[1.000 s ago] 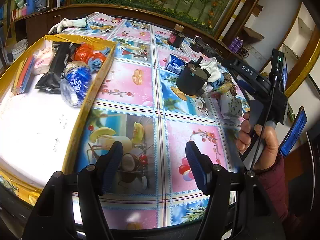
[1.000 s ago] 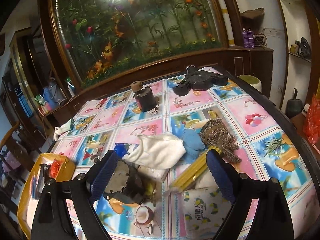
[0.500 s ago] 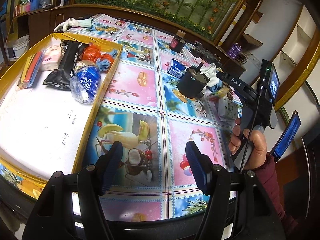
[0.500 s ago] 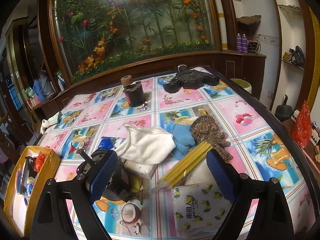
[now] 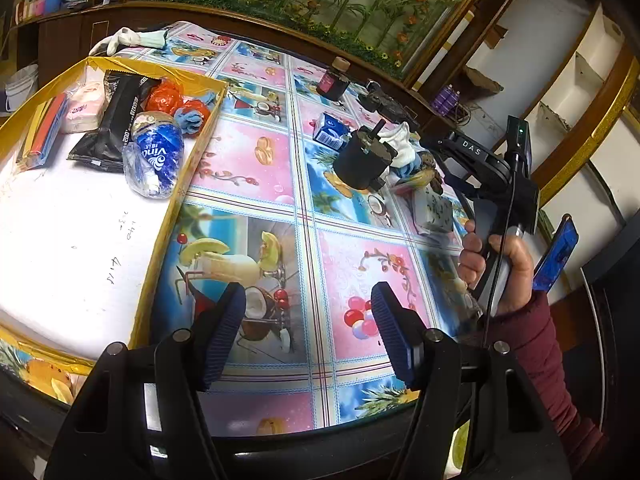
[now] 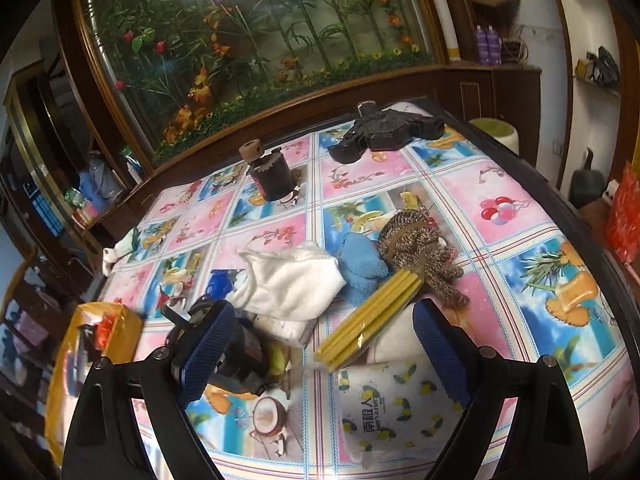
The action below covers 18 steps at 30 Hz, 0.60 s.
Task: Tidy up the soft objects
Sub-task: 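Move both tools back from the tray over the white cloth, then grasp the white cloth with the right tool and lift it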
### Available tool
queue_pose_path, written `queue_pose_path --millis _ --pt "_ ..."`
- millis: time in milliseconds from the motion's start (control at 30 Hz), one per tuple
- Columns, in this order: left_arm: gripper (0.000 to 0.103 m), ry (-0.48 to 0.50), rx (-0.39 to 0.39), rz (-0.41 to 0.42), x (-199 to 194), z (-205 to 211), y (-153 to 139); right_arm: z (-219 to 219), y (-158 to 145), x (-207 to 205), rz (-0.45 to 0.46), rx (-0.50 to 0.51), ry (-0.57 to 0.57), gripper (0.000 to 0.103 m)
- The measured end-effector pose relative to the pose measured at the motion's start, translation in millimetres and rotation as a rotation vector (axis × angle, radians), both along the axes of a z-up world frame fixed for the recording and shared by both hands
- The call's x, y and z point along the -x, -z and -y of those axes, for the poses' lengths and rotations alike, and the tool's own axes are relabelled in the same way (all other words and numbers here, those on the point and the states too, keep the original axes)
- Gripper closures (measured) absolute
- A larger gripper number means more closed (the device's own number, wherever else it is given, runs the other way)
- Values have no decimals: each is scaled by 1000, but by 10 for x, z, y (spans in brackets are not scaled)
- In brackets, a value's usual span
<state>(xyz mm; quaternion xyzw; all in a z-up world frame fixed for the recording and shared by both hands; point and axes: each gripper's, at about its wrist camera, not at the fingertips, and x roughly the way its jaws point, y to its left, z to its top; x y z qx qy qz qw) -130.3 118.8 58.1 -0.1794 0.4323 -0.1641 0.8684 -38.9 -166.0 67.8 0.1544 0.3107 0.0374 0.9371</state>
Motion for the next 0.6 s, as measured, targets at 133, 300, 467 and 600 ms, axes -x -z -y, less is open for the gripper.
queue_pose_path --millis 133,300,467,600 --pt "39 -12 30 -3 -10 -101 37 46 -103 -248 -55 7 2 13" --pt "39 -29 48 -18 -33 -199 77 -97 -213 -700 -153 8 -52 22" --pt "39 -29 55 -18 -62 -229 93 -413 -163 -1108 -327 223 -58 26" --pt "39 -31 62 -20 -70 -247 106 -503 -209 -1129 -342 268 -89 89"
